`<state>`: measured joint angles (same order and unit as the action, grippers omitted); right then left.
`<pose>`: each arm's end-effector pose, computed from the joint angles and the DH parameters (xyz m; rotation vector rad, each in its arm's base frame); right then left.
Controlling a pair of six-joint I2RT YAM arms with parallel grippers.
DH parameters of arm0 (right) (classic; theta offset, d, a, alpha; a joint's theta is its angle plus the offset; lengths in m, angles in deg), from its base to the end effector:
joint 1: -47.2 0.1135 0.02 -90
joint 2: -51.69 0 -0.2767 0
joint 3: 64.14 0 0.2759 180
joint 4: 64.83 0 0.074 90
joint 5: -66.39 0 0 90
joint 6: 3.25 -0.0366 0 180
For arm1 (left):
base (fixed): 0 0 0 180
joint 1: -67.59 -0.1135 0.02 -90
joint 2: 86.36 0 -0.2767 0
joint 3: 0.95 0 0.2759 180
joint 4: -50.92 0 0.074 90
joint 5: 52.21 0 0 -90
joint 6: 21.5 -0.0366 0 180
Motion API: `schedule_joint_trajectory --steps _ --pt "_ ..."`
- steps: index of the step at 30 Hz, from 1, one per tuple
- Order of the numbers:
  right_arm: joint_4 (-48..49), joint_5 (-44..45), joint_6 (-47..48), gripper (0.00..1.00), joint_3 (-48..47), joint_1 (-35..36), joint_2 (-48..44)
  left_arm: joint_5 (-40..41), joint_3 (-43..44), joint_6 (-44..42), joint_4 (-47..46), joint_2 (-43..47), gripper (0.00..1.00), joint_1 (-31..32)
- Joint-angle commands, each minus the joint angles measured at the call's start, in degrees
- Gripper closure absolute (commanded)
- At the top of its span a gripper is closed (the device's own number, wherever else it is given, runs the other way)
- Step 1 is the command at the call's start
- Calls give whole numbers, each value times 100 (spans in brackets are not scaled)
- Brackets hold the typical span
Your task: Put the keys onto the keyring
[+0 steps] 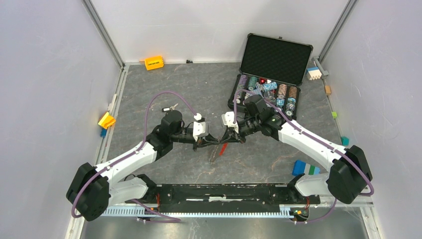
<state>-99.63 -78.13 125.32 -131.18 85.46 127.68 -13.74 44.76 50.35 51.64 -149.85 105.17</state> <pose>0.2127 0.2057 0.2732 -1.6807 1.3695 1.0885 0.1814 -0.1758 0.2462 1.3941 1.2988 -1.0749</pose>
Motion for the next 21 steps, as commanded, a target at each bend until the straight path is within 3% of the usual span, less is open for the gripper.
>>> schedule_joint_trajectory --steps 1,9,16,21 --pt "-110 355 287 100 -89 -3 -80 -603 85 -449 -8 131 98 21" --pt "-196 385 437 100 -102 -3 -93 -736 209 -747 410 114 98 21" --pt "45 158 138 100 -28 -7 -115 -402 97 -23 -265 83 98 21" --pt "-205 146 379 80 -32 -11 -196 -94 -54 413 -785 98 98 -9"
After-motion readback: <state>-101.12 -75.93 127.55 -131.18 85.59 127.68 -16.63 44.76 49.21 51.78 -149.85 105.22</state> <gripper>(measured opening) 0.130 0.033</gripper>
